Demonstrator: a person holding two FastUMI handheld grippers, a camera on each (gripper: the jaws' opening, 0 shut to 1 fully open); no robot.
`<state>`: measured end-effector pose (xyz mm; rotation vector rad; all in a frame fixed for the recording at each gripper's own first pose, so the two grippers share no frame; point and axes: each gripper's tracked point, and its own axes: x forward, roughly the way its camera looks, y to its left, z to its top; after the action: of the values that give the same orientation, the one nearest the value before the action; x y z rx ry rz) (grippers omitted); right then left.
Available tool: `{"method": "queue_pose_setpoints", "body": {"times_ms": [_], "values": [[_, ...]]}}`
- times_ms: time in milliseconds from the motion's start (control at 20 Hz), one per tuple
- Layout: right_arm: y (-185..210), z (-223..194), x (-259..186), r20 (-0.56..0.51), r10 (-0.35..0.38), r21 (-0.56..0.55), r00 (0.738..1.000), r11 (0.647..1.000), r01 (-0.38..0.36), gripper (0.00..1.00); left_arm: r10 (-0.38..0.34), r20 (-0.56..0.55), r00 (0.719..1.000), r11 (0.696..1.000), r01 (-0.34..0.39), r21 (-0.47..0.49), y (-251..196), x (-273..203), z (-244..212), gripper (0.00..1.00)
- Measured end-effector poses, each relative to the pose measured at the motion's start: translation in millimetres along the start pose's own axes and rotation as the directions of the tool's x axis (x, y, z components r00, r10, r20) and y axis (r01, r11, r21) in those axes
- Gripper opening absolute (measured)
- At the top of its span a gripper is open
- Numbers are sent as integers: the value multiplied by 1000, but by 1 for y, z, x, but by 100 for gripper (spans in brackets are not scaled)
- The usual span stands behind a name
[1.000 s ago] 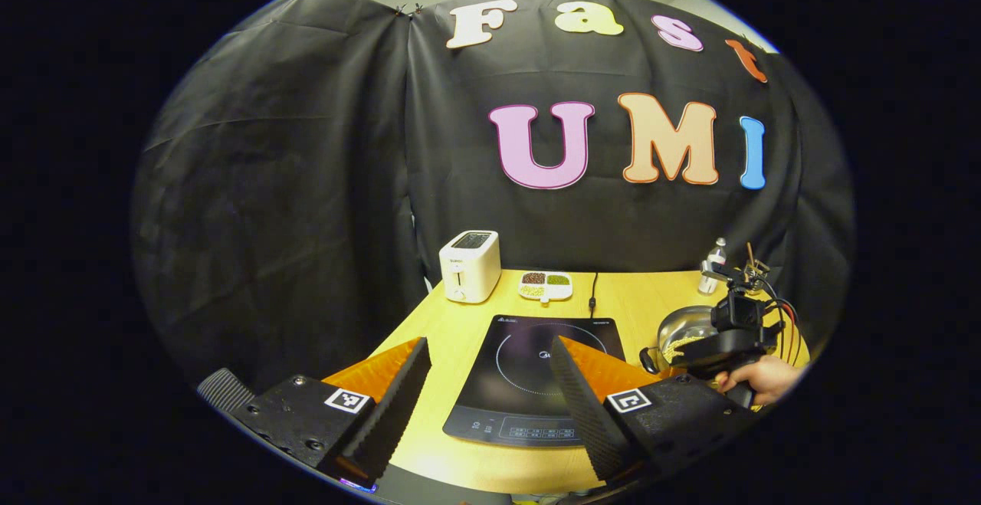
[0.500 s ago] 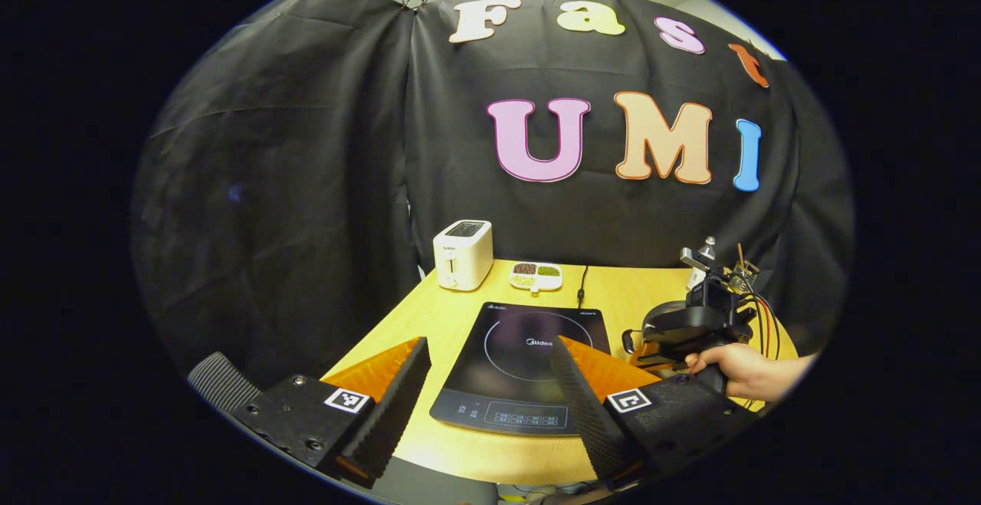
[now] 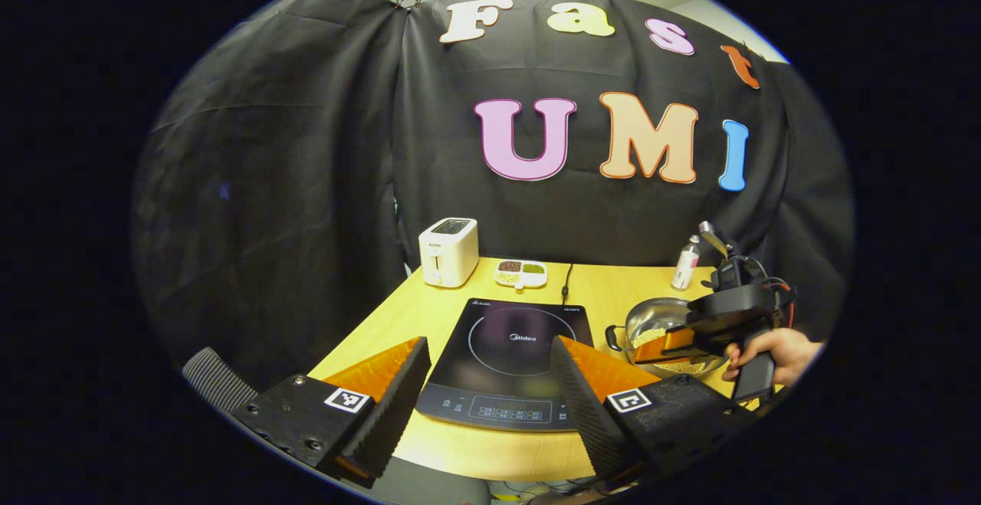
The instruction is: First push the handle of the pot to place it horizontally, then grasp the pot with both hands and set it on the induction cooktop.
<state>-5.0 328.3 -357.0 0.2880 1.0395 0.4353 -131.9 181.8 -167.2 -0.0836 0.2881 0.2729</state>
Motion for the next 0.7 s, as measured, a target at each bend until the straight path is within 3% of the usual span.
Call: {"method": "queue_pose_setpoints", "body": {"times_ms": [300,350,450,600,700], "values": [[-48,13,-51,48,-22,5,999,1000,22,0,-75,-47,996,997,76,15,-26,8,-11,97],[-56,14,-59,44,-19,17,999,1000,18,6,-89,-53,995,996,90,19,-32,10,-12,100],[-77,18,-69,55,-46,42,997,998,43,20,-125,-68,990,992,127,17,-47,15,-14,97],[-103,25,-84,63,-51,59,997,997,47,27,-179,-116,977,983,181,7,-72,25,-23,97],[-120,35,-89,68,-66,71,996,996,61,63,-205,-152,967,978,208,2,-89,34,-29,97]]}}
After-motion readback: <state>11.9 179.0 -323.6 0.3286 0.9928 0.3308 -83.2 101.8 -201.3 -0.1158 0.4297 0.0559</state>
